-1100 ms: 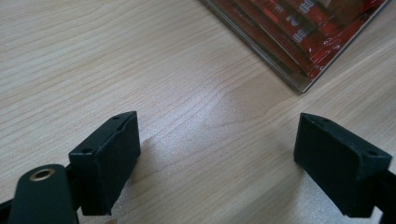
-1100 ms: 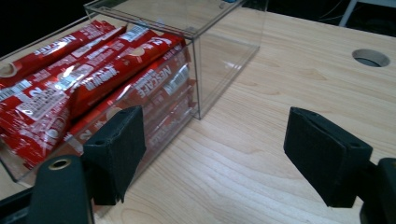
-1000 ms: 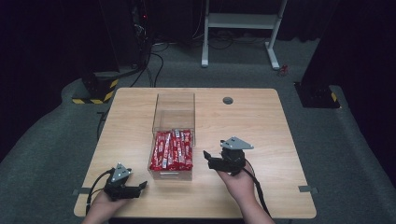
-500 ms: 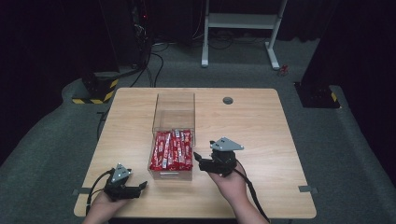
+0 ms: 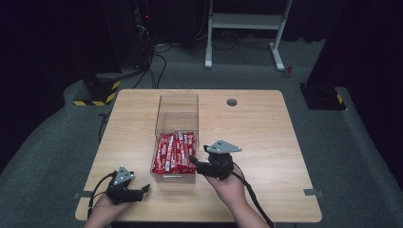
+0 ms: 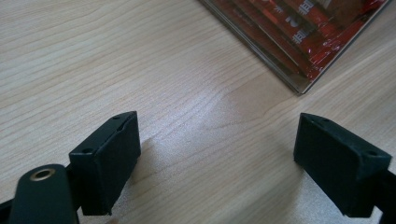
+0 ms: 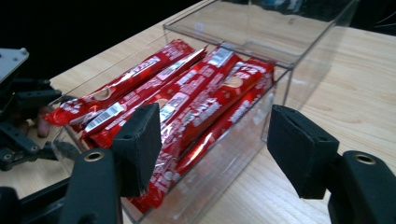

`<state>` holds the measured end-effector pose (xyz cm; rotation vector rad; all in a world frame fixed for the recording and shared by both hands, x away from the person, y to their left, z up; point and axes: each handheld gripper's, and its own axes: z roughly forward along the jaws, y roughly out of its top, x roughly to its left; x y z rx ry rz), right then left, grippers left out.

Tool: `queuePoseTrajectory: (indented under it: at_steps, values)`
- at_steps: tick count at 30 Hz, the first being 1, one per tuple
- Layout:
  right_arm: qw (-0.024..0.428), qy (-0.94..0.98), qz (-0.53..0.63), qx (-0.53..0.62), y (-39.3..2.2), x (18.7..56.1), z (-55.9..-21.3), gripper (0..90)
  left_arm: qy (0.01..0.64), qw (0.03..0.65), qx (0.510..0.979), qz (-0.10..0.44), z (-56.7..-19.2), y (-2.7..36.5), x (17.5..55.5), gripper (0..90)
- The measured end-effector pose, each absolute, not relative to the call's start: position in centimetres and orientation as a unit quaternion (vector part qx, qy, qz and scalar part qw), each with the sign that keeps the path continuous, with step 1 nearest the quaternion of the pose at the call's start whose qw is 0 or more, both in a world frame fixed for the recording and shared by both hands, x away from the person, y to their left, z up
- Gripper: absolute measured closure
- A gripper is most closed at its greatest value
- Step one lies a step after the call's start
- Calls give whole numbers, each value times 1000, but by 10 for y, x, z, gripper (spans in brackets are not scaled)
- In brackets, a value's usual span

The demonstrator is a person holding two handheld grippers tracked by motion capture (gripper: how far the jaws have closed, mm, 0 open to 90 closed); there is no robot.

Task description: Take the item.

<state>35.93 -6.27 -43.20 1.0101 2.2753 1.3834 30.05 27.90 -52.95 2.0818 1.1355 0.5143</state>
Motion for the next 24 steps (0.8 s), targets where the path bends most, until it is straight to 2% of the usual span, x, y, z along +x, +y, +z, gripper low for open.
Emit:
queuePoseTrajectory:
  at_steps: [7, 10, 15, 16, 21, 24]
  values:
    - [141, 801, 475, 337, -52, 357, -433, 359, 438, 350, 804, 198, -529, 279, 300, 152]
    - [142, 804, 473, 332, -48, 356, -434, 395, 438, 350, 804, 198, -529, 279, 300, 151]
    - [149, 807, 467, 330, -45, 356, -438, 513, 439, 351, 803, 196, -530, 279, 300, 152]
    - [149, 807, 467, 330, -45, 356, -438, 513, 440, 352, 803, 195, -530, 279, 300, 152]
    - [153, 802, 476, 328, -44, 355, -440, 663, 440, 352, 803, 195, -530, 279, 300, 152]
    - [148, 806, 471, 327, -42, 355, -442, 717, 440, 352, 803, 195, -530, 279, 300, 152]
